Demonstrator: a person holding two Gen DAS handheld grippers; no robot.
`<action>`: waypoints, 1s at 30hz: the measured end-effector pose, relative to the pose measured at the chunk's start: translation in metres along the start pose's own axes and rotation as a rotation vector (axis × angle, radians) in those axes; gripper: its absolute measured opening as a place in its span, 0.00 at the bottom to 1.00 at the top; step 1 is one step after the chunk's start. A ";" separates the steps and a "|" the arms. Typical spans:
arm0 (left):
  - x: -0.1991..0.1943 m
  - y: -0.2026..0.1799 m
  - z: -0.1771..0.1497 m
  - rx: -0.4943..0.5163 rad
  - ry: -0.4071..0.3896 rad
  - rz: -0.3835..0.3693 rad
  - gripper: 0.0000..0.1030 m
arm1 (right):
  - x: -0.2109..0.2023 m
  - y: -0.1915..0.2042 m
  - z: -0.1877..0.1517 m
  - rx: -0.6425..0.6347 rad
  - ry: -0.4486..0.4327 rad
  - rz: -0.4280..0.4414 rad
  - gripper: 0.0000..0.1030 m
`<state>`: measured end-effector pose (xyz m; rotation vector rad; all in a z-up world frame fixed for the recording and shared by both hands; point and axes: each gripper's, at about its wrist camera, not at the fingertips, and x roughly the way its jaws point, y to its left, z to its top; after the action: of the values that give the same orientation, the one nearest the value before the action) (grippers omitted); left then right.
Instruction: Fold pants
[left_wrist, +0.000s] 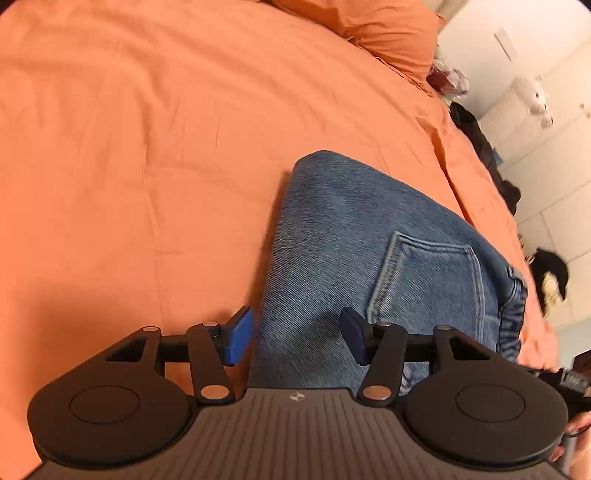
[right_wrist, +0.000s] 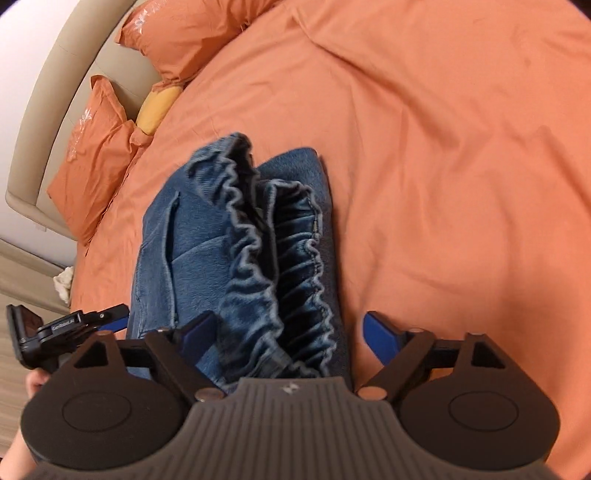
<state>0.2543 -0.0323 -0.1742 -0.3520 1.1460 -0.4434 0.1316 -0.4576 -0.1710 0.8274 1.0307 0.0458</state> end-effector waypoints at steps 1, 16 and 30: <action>0.003 0.006 0.000 -0.010 0.011 -0.016 0.61 | 0.005 -0.004 0.002 0.017 0.013 0.021 0.81; 0.027 0.040 -0.001 -0.172 0.019 -0.239 0.55 | 0.024 -0.021 0.007 0.064 0.037 0.120 0.62; -0.049 -0.001 0.000 -0.010 -0.066 -0.159 0.23 | -0.024 0.054 -0.010 -0.075 -0.066 0.083 0.34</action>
<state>0.2370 -0.0083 -0.1353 -0.4653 1.0607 -0.5613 0.1293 -0.4235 -0.1223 0.7983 0.9267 0.1265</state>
